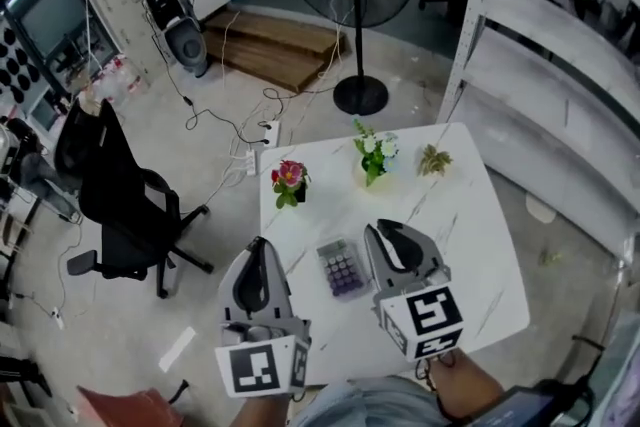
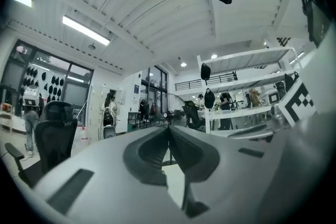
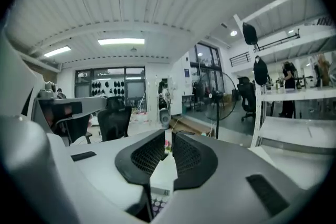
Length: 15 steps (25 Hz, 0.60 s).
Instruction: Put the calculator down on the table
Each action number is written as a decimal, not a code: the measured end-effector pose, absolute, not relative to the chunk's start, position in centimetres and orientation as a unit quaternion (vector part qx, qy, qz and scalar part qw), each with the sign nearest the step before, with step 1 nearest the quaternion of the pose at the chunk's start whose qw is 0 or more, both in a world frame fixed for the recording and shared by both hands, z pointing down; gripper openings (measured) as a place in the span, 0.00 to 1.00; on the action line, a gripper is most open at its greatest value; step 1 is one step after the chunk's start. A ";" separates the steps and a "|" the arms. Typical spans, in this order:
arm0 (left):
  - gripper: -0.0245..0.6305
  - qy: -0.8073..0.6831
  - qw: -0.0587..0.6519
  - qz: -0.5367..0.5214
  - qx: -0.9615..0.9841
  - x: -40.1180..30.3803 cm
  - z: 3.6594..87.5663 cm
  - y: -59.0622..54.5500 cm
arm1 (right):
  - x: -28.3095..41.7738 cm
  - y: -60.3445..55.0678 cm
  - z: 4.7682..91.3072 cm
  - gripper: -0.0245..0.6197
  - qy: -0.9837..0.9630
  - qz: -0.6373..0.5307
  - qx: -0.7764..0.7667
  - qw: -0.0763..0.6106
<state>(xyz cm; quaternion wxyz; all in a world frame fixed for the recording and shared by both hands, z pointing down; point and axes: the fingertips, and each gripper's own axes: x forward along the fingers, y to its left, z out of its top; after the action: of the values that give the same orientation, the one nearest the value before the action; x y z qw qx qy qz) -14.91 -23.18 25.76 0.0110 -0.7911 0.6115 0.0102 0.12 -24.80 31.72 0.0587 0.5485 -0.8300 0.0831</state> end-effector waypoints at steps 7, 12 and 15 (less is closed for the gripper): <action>0.05 0.599 0.030 0.055 -0.799 -13.8 21.0 -21.4 | 1.3 -22.8 25.8 0.06 -0.829 0.008 0.559 0.018; 0.05 0.593 0.040 0.063 -0.802 -13.3 20.1 -20.9 | 1.5 -22.0 24.4 0.06 -0.827 -0.022 0.562 0.012; 0.05 0.590 0.041 0.064 -0.804 -13.1 20.0 -20.9 | 1.6 -21.8 23.7 0.06 -0.825 -0.036 0.565 0.010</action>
<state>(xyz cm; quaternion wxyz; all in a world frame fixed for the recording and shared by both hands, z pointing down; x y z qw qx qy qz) -13.10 -20.86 19.97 0.0414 -0.8039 0.5899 0.0635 1.57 -21.81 23.74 0.0096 0.5646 -0.8246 -0.0357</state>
